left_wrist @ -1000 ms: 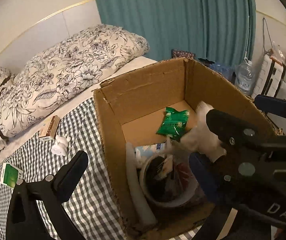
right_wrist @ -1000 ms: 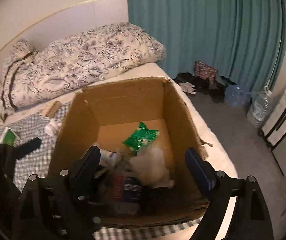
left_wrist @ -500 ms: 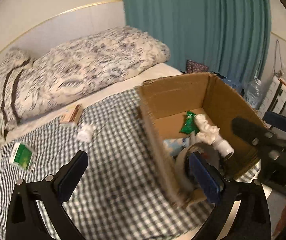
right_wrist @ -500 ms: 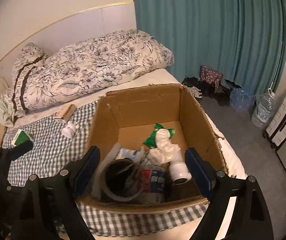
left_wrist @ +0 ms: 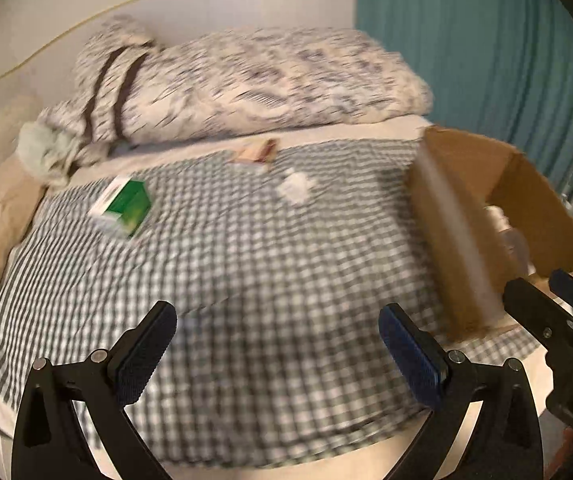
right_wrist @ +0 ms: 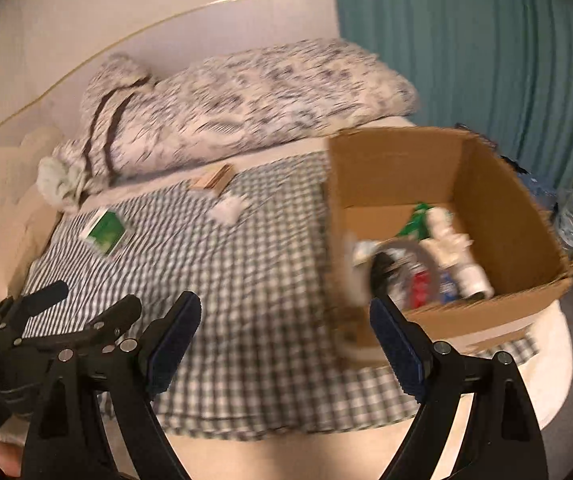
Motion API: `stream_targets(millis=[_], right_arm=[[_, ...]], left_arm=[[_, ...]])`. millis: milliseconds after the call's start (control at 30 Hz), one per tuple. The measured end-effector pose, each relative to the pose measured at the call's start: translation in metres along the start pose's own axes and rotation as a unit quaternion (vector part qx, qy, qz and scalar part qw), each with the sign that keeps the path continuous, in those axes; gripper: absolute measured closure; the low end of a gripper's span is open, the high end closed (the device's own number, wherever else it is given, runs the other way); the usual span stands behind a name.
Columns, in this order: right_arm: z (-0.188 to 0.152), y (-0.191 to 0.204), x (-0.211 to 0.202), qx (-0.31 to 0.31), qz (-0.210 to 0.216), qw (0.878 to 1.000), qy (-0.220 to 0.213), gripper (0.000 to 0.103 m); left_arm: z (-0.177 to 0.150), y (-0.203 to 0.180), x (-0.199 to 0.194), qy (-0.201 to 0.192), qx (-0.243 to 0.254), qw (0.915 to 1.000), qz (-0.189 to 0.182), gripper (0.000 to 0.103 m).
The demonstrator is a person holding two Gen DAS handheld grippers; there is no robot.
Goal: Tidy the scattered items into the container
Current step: 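Move both tools back over the remaining items on the cloth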
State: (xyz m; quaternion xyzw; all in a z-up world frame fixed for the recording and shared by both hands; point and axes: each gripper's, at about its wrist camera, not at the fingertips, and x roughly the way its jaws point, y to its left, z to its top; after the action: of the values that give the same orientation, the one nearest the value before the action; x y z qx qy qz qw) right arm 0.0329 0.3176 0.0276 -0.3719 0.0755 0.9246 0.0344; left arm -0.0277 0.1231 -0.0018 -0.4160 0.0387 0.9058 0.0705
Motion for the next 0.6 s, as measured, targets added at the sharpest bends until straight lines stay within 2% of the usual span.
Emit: stream_targets(millis=[267, 600], right_arm=[[-0.022, 0.059, 0.016, -0.028, 0.012, 0.999, 0.015, 0.016], [-0.031, 0.106, 0.047, -0.058, 0.021, 0.997, 0.036, 0.016]], left_arm=[[-0.023, 0.086, 0.013, 0.024, -0.069, 0.9966, 0.037, 0.000], [-0.034, 0.151, 0.023, 0.022, -0.106, 0.9933, 0.041, 0.000]])
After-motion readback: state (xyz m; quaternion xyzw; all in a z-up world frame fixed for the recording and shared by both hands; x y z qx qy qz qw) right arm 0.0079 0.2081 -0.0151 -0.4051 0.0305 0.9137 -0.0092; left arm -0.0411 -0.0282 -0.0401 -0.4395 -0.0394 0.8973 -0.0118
